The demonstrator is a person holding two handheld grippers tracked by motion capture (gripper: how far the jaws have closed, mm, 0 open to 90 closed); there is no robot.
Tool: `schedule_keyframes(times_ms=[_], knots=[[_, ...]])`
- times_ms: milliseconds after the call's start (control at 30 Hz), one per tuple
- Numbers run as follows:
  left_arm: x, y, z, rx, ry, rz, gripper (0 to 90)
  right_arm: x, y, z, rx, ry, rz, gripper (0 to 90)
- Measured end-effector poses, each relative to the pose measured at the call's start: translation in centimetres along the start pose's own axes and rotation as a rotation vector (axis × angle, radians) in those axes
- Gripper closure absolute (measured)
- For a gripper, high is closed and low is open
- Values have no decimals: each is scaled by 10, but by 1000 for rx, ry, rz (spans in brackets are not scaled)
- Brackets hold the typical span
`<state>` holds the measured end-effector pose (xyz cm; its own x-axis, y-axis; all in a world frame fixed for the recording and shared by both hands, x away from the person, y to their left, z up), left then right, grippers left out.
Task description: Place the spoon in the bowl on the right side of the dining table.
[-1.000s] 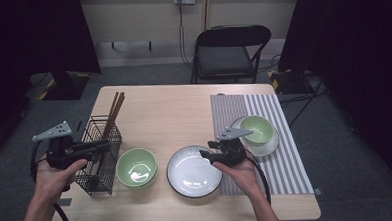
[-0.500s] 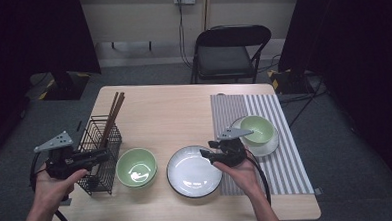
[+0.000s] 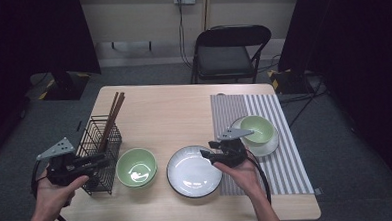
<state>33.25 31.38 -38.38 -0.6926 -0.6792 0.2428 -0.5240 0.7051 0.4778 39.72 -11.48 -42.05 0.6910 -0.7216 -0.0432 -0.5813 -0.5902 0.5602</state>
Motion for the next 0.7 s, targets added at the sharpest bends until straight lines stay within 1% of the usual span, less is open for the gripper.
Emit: schedule_keyframes(times_ms=[100, 200, 233, 367, 467, 533, 600, 700], knots=[[0, 2, 1, -3, 0, -12, 662, 0, 0, 0, 1, -3, -1, 525], [0, 2, 2, 2, 9, -7, 663, 0, -1, 0, 0, -4, -1, 525], [0, 2, 1, -4, 1, -18, 665, 0, -1, 0, 0, -3, -1, 524], [0, 1, 0, -12, -11, -26, 704, 0, -1, 0, 0, -3, -1, 525], [-1, 1, 0, -6, -11, -28, 715, 1, 0, 0, 2, -6, -1, 524], [-1, 1, -2, 2, -11, -23, 722, 1, 0, 0, 1, -5, 1, 524], [-2, 3, -4, 11, -12, -20, 731, 0, -1, 0, 1, -15, -19, 524], [-2, 3, -6, 17, -10, -19, 741, -1, -1, -1, 1, -10, -21, 524]])
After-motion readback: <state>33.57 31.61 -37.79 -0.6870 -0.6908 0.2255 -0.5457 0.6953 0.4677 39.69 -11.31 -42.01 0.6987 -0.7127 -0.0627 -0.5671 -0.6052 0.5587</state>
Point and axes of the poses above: each handheld gripper's, and its own axes: y roughly backward along the jaws, z roughly out of its underside, x roughly to its right, the point moved 2 cm from there along -y, roughly forward along the jaws, and after that the axes turned 5 degrees about z, right-handed, at the moved point
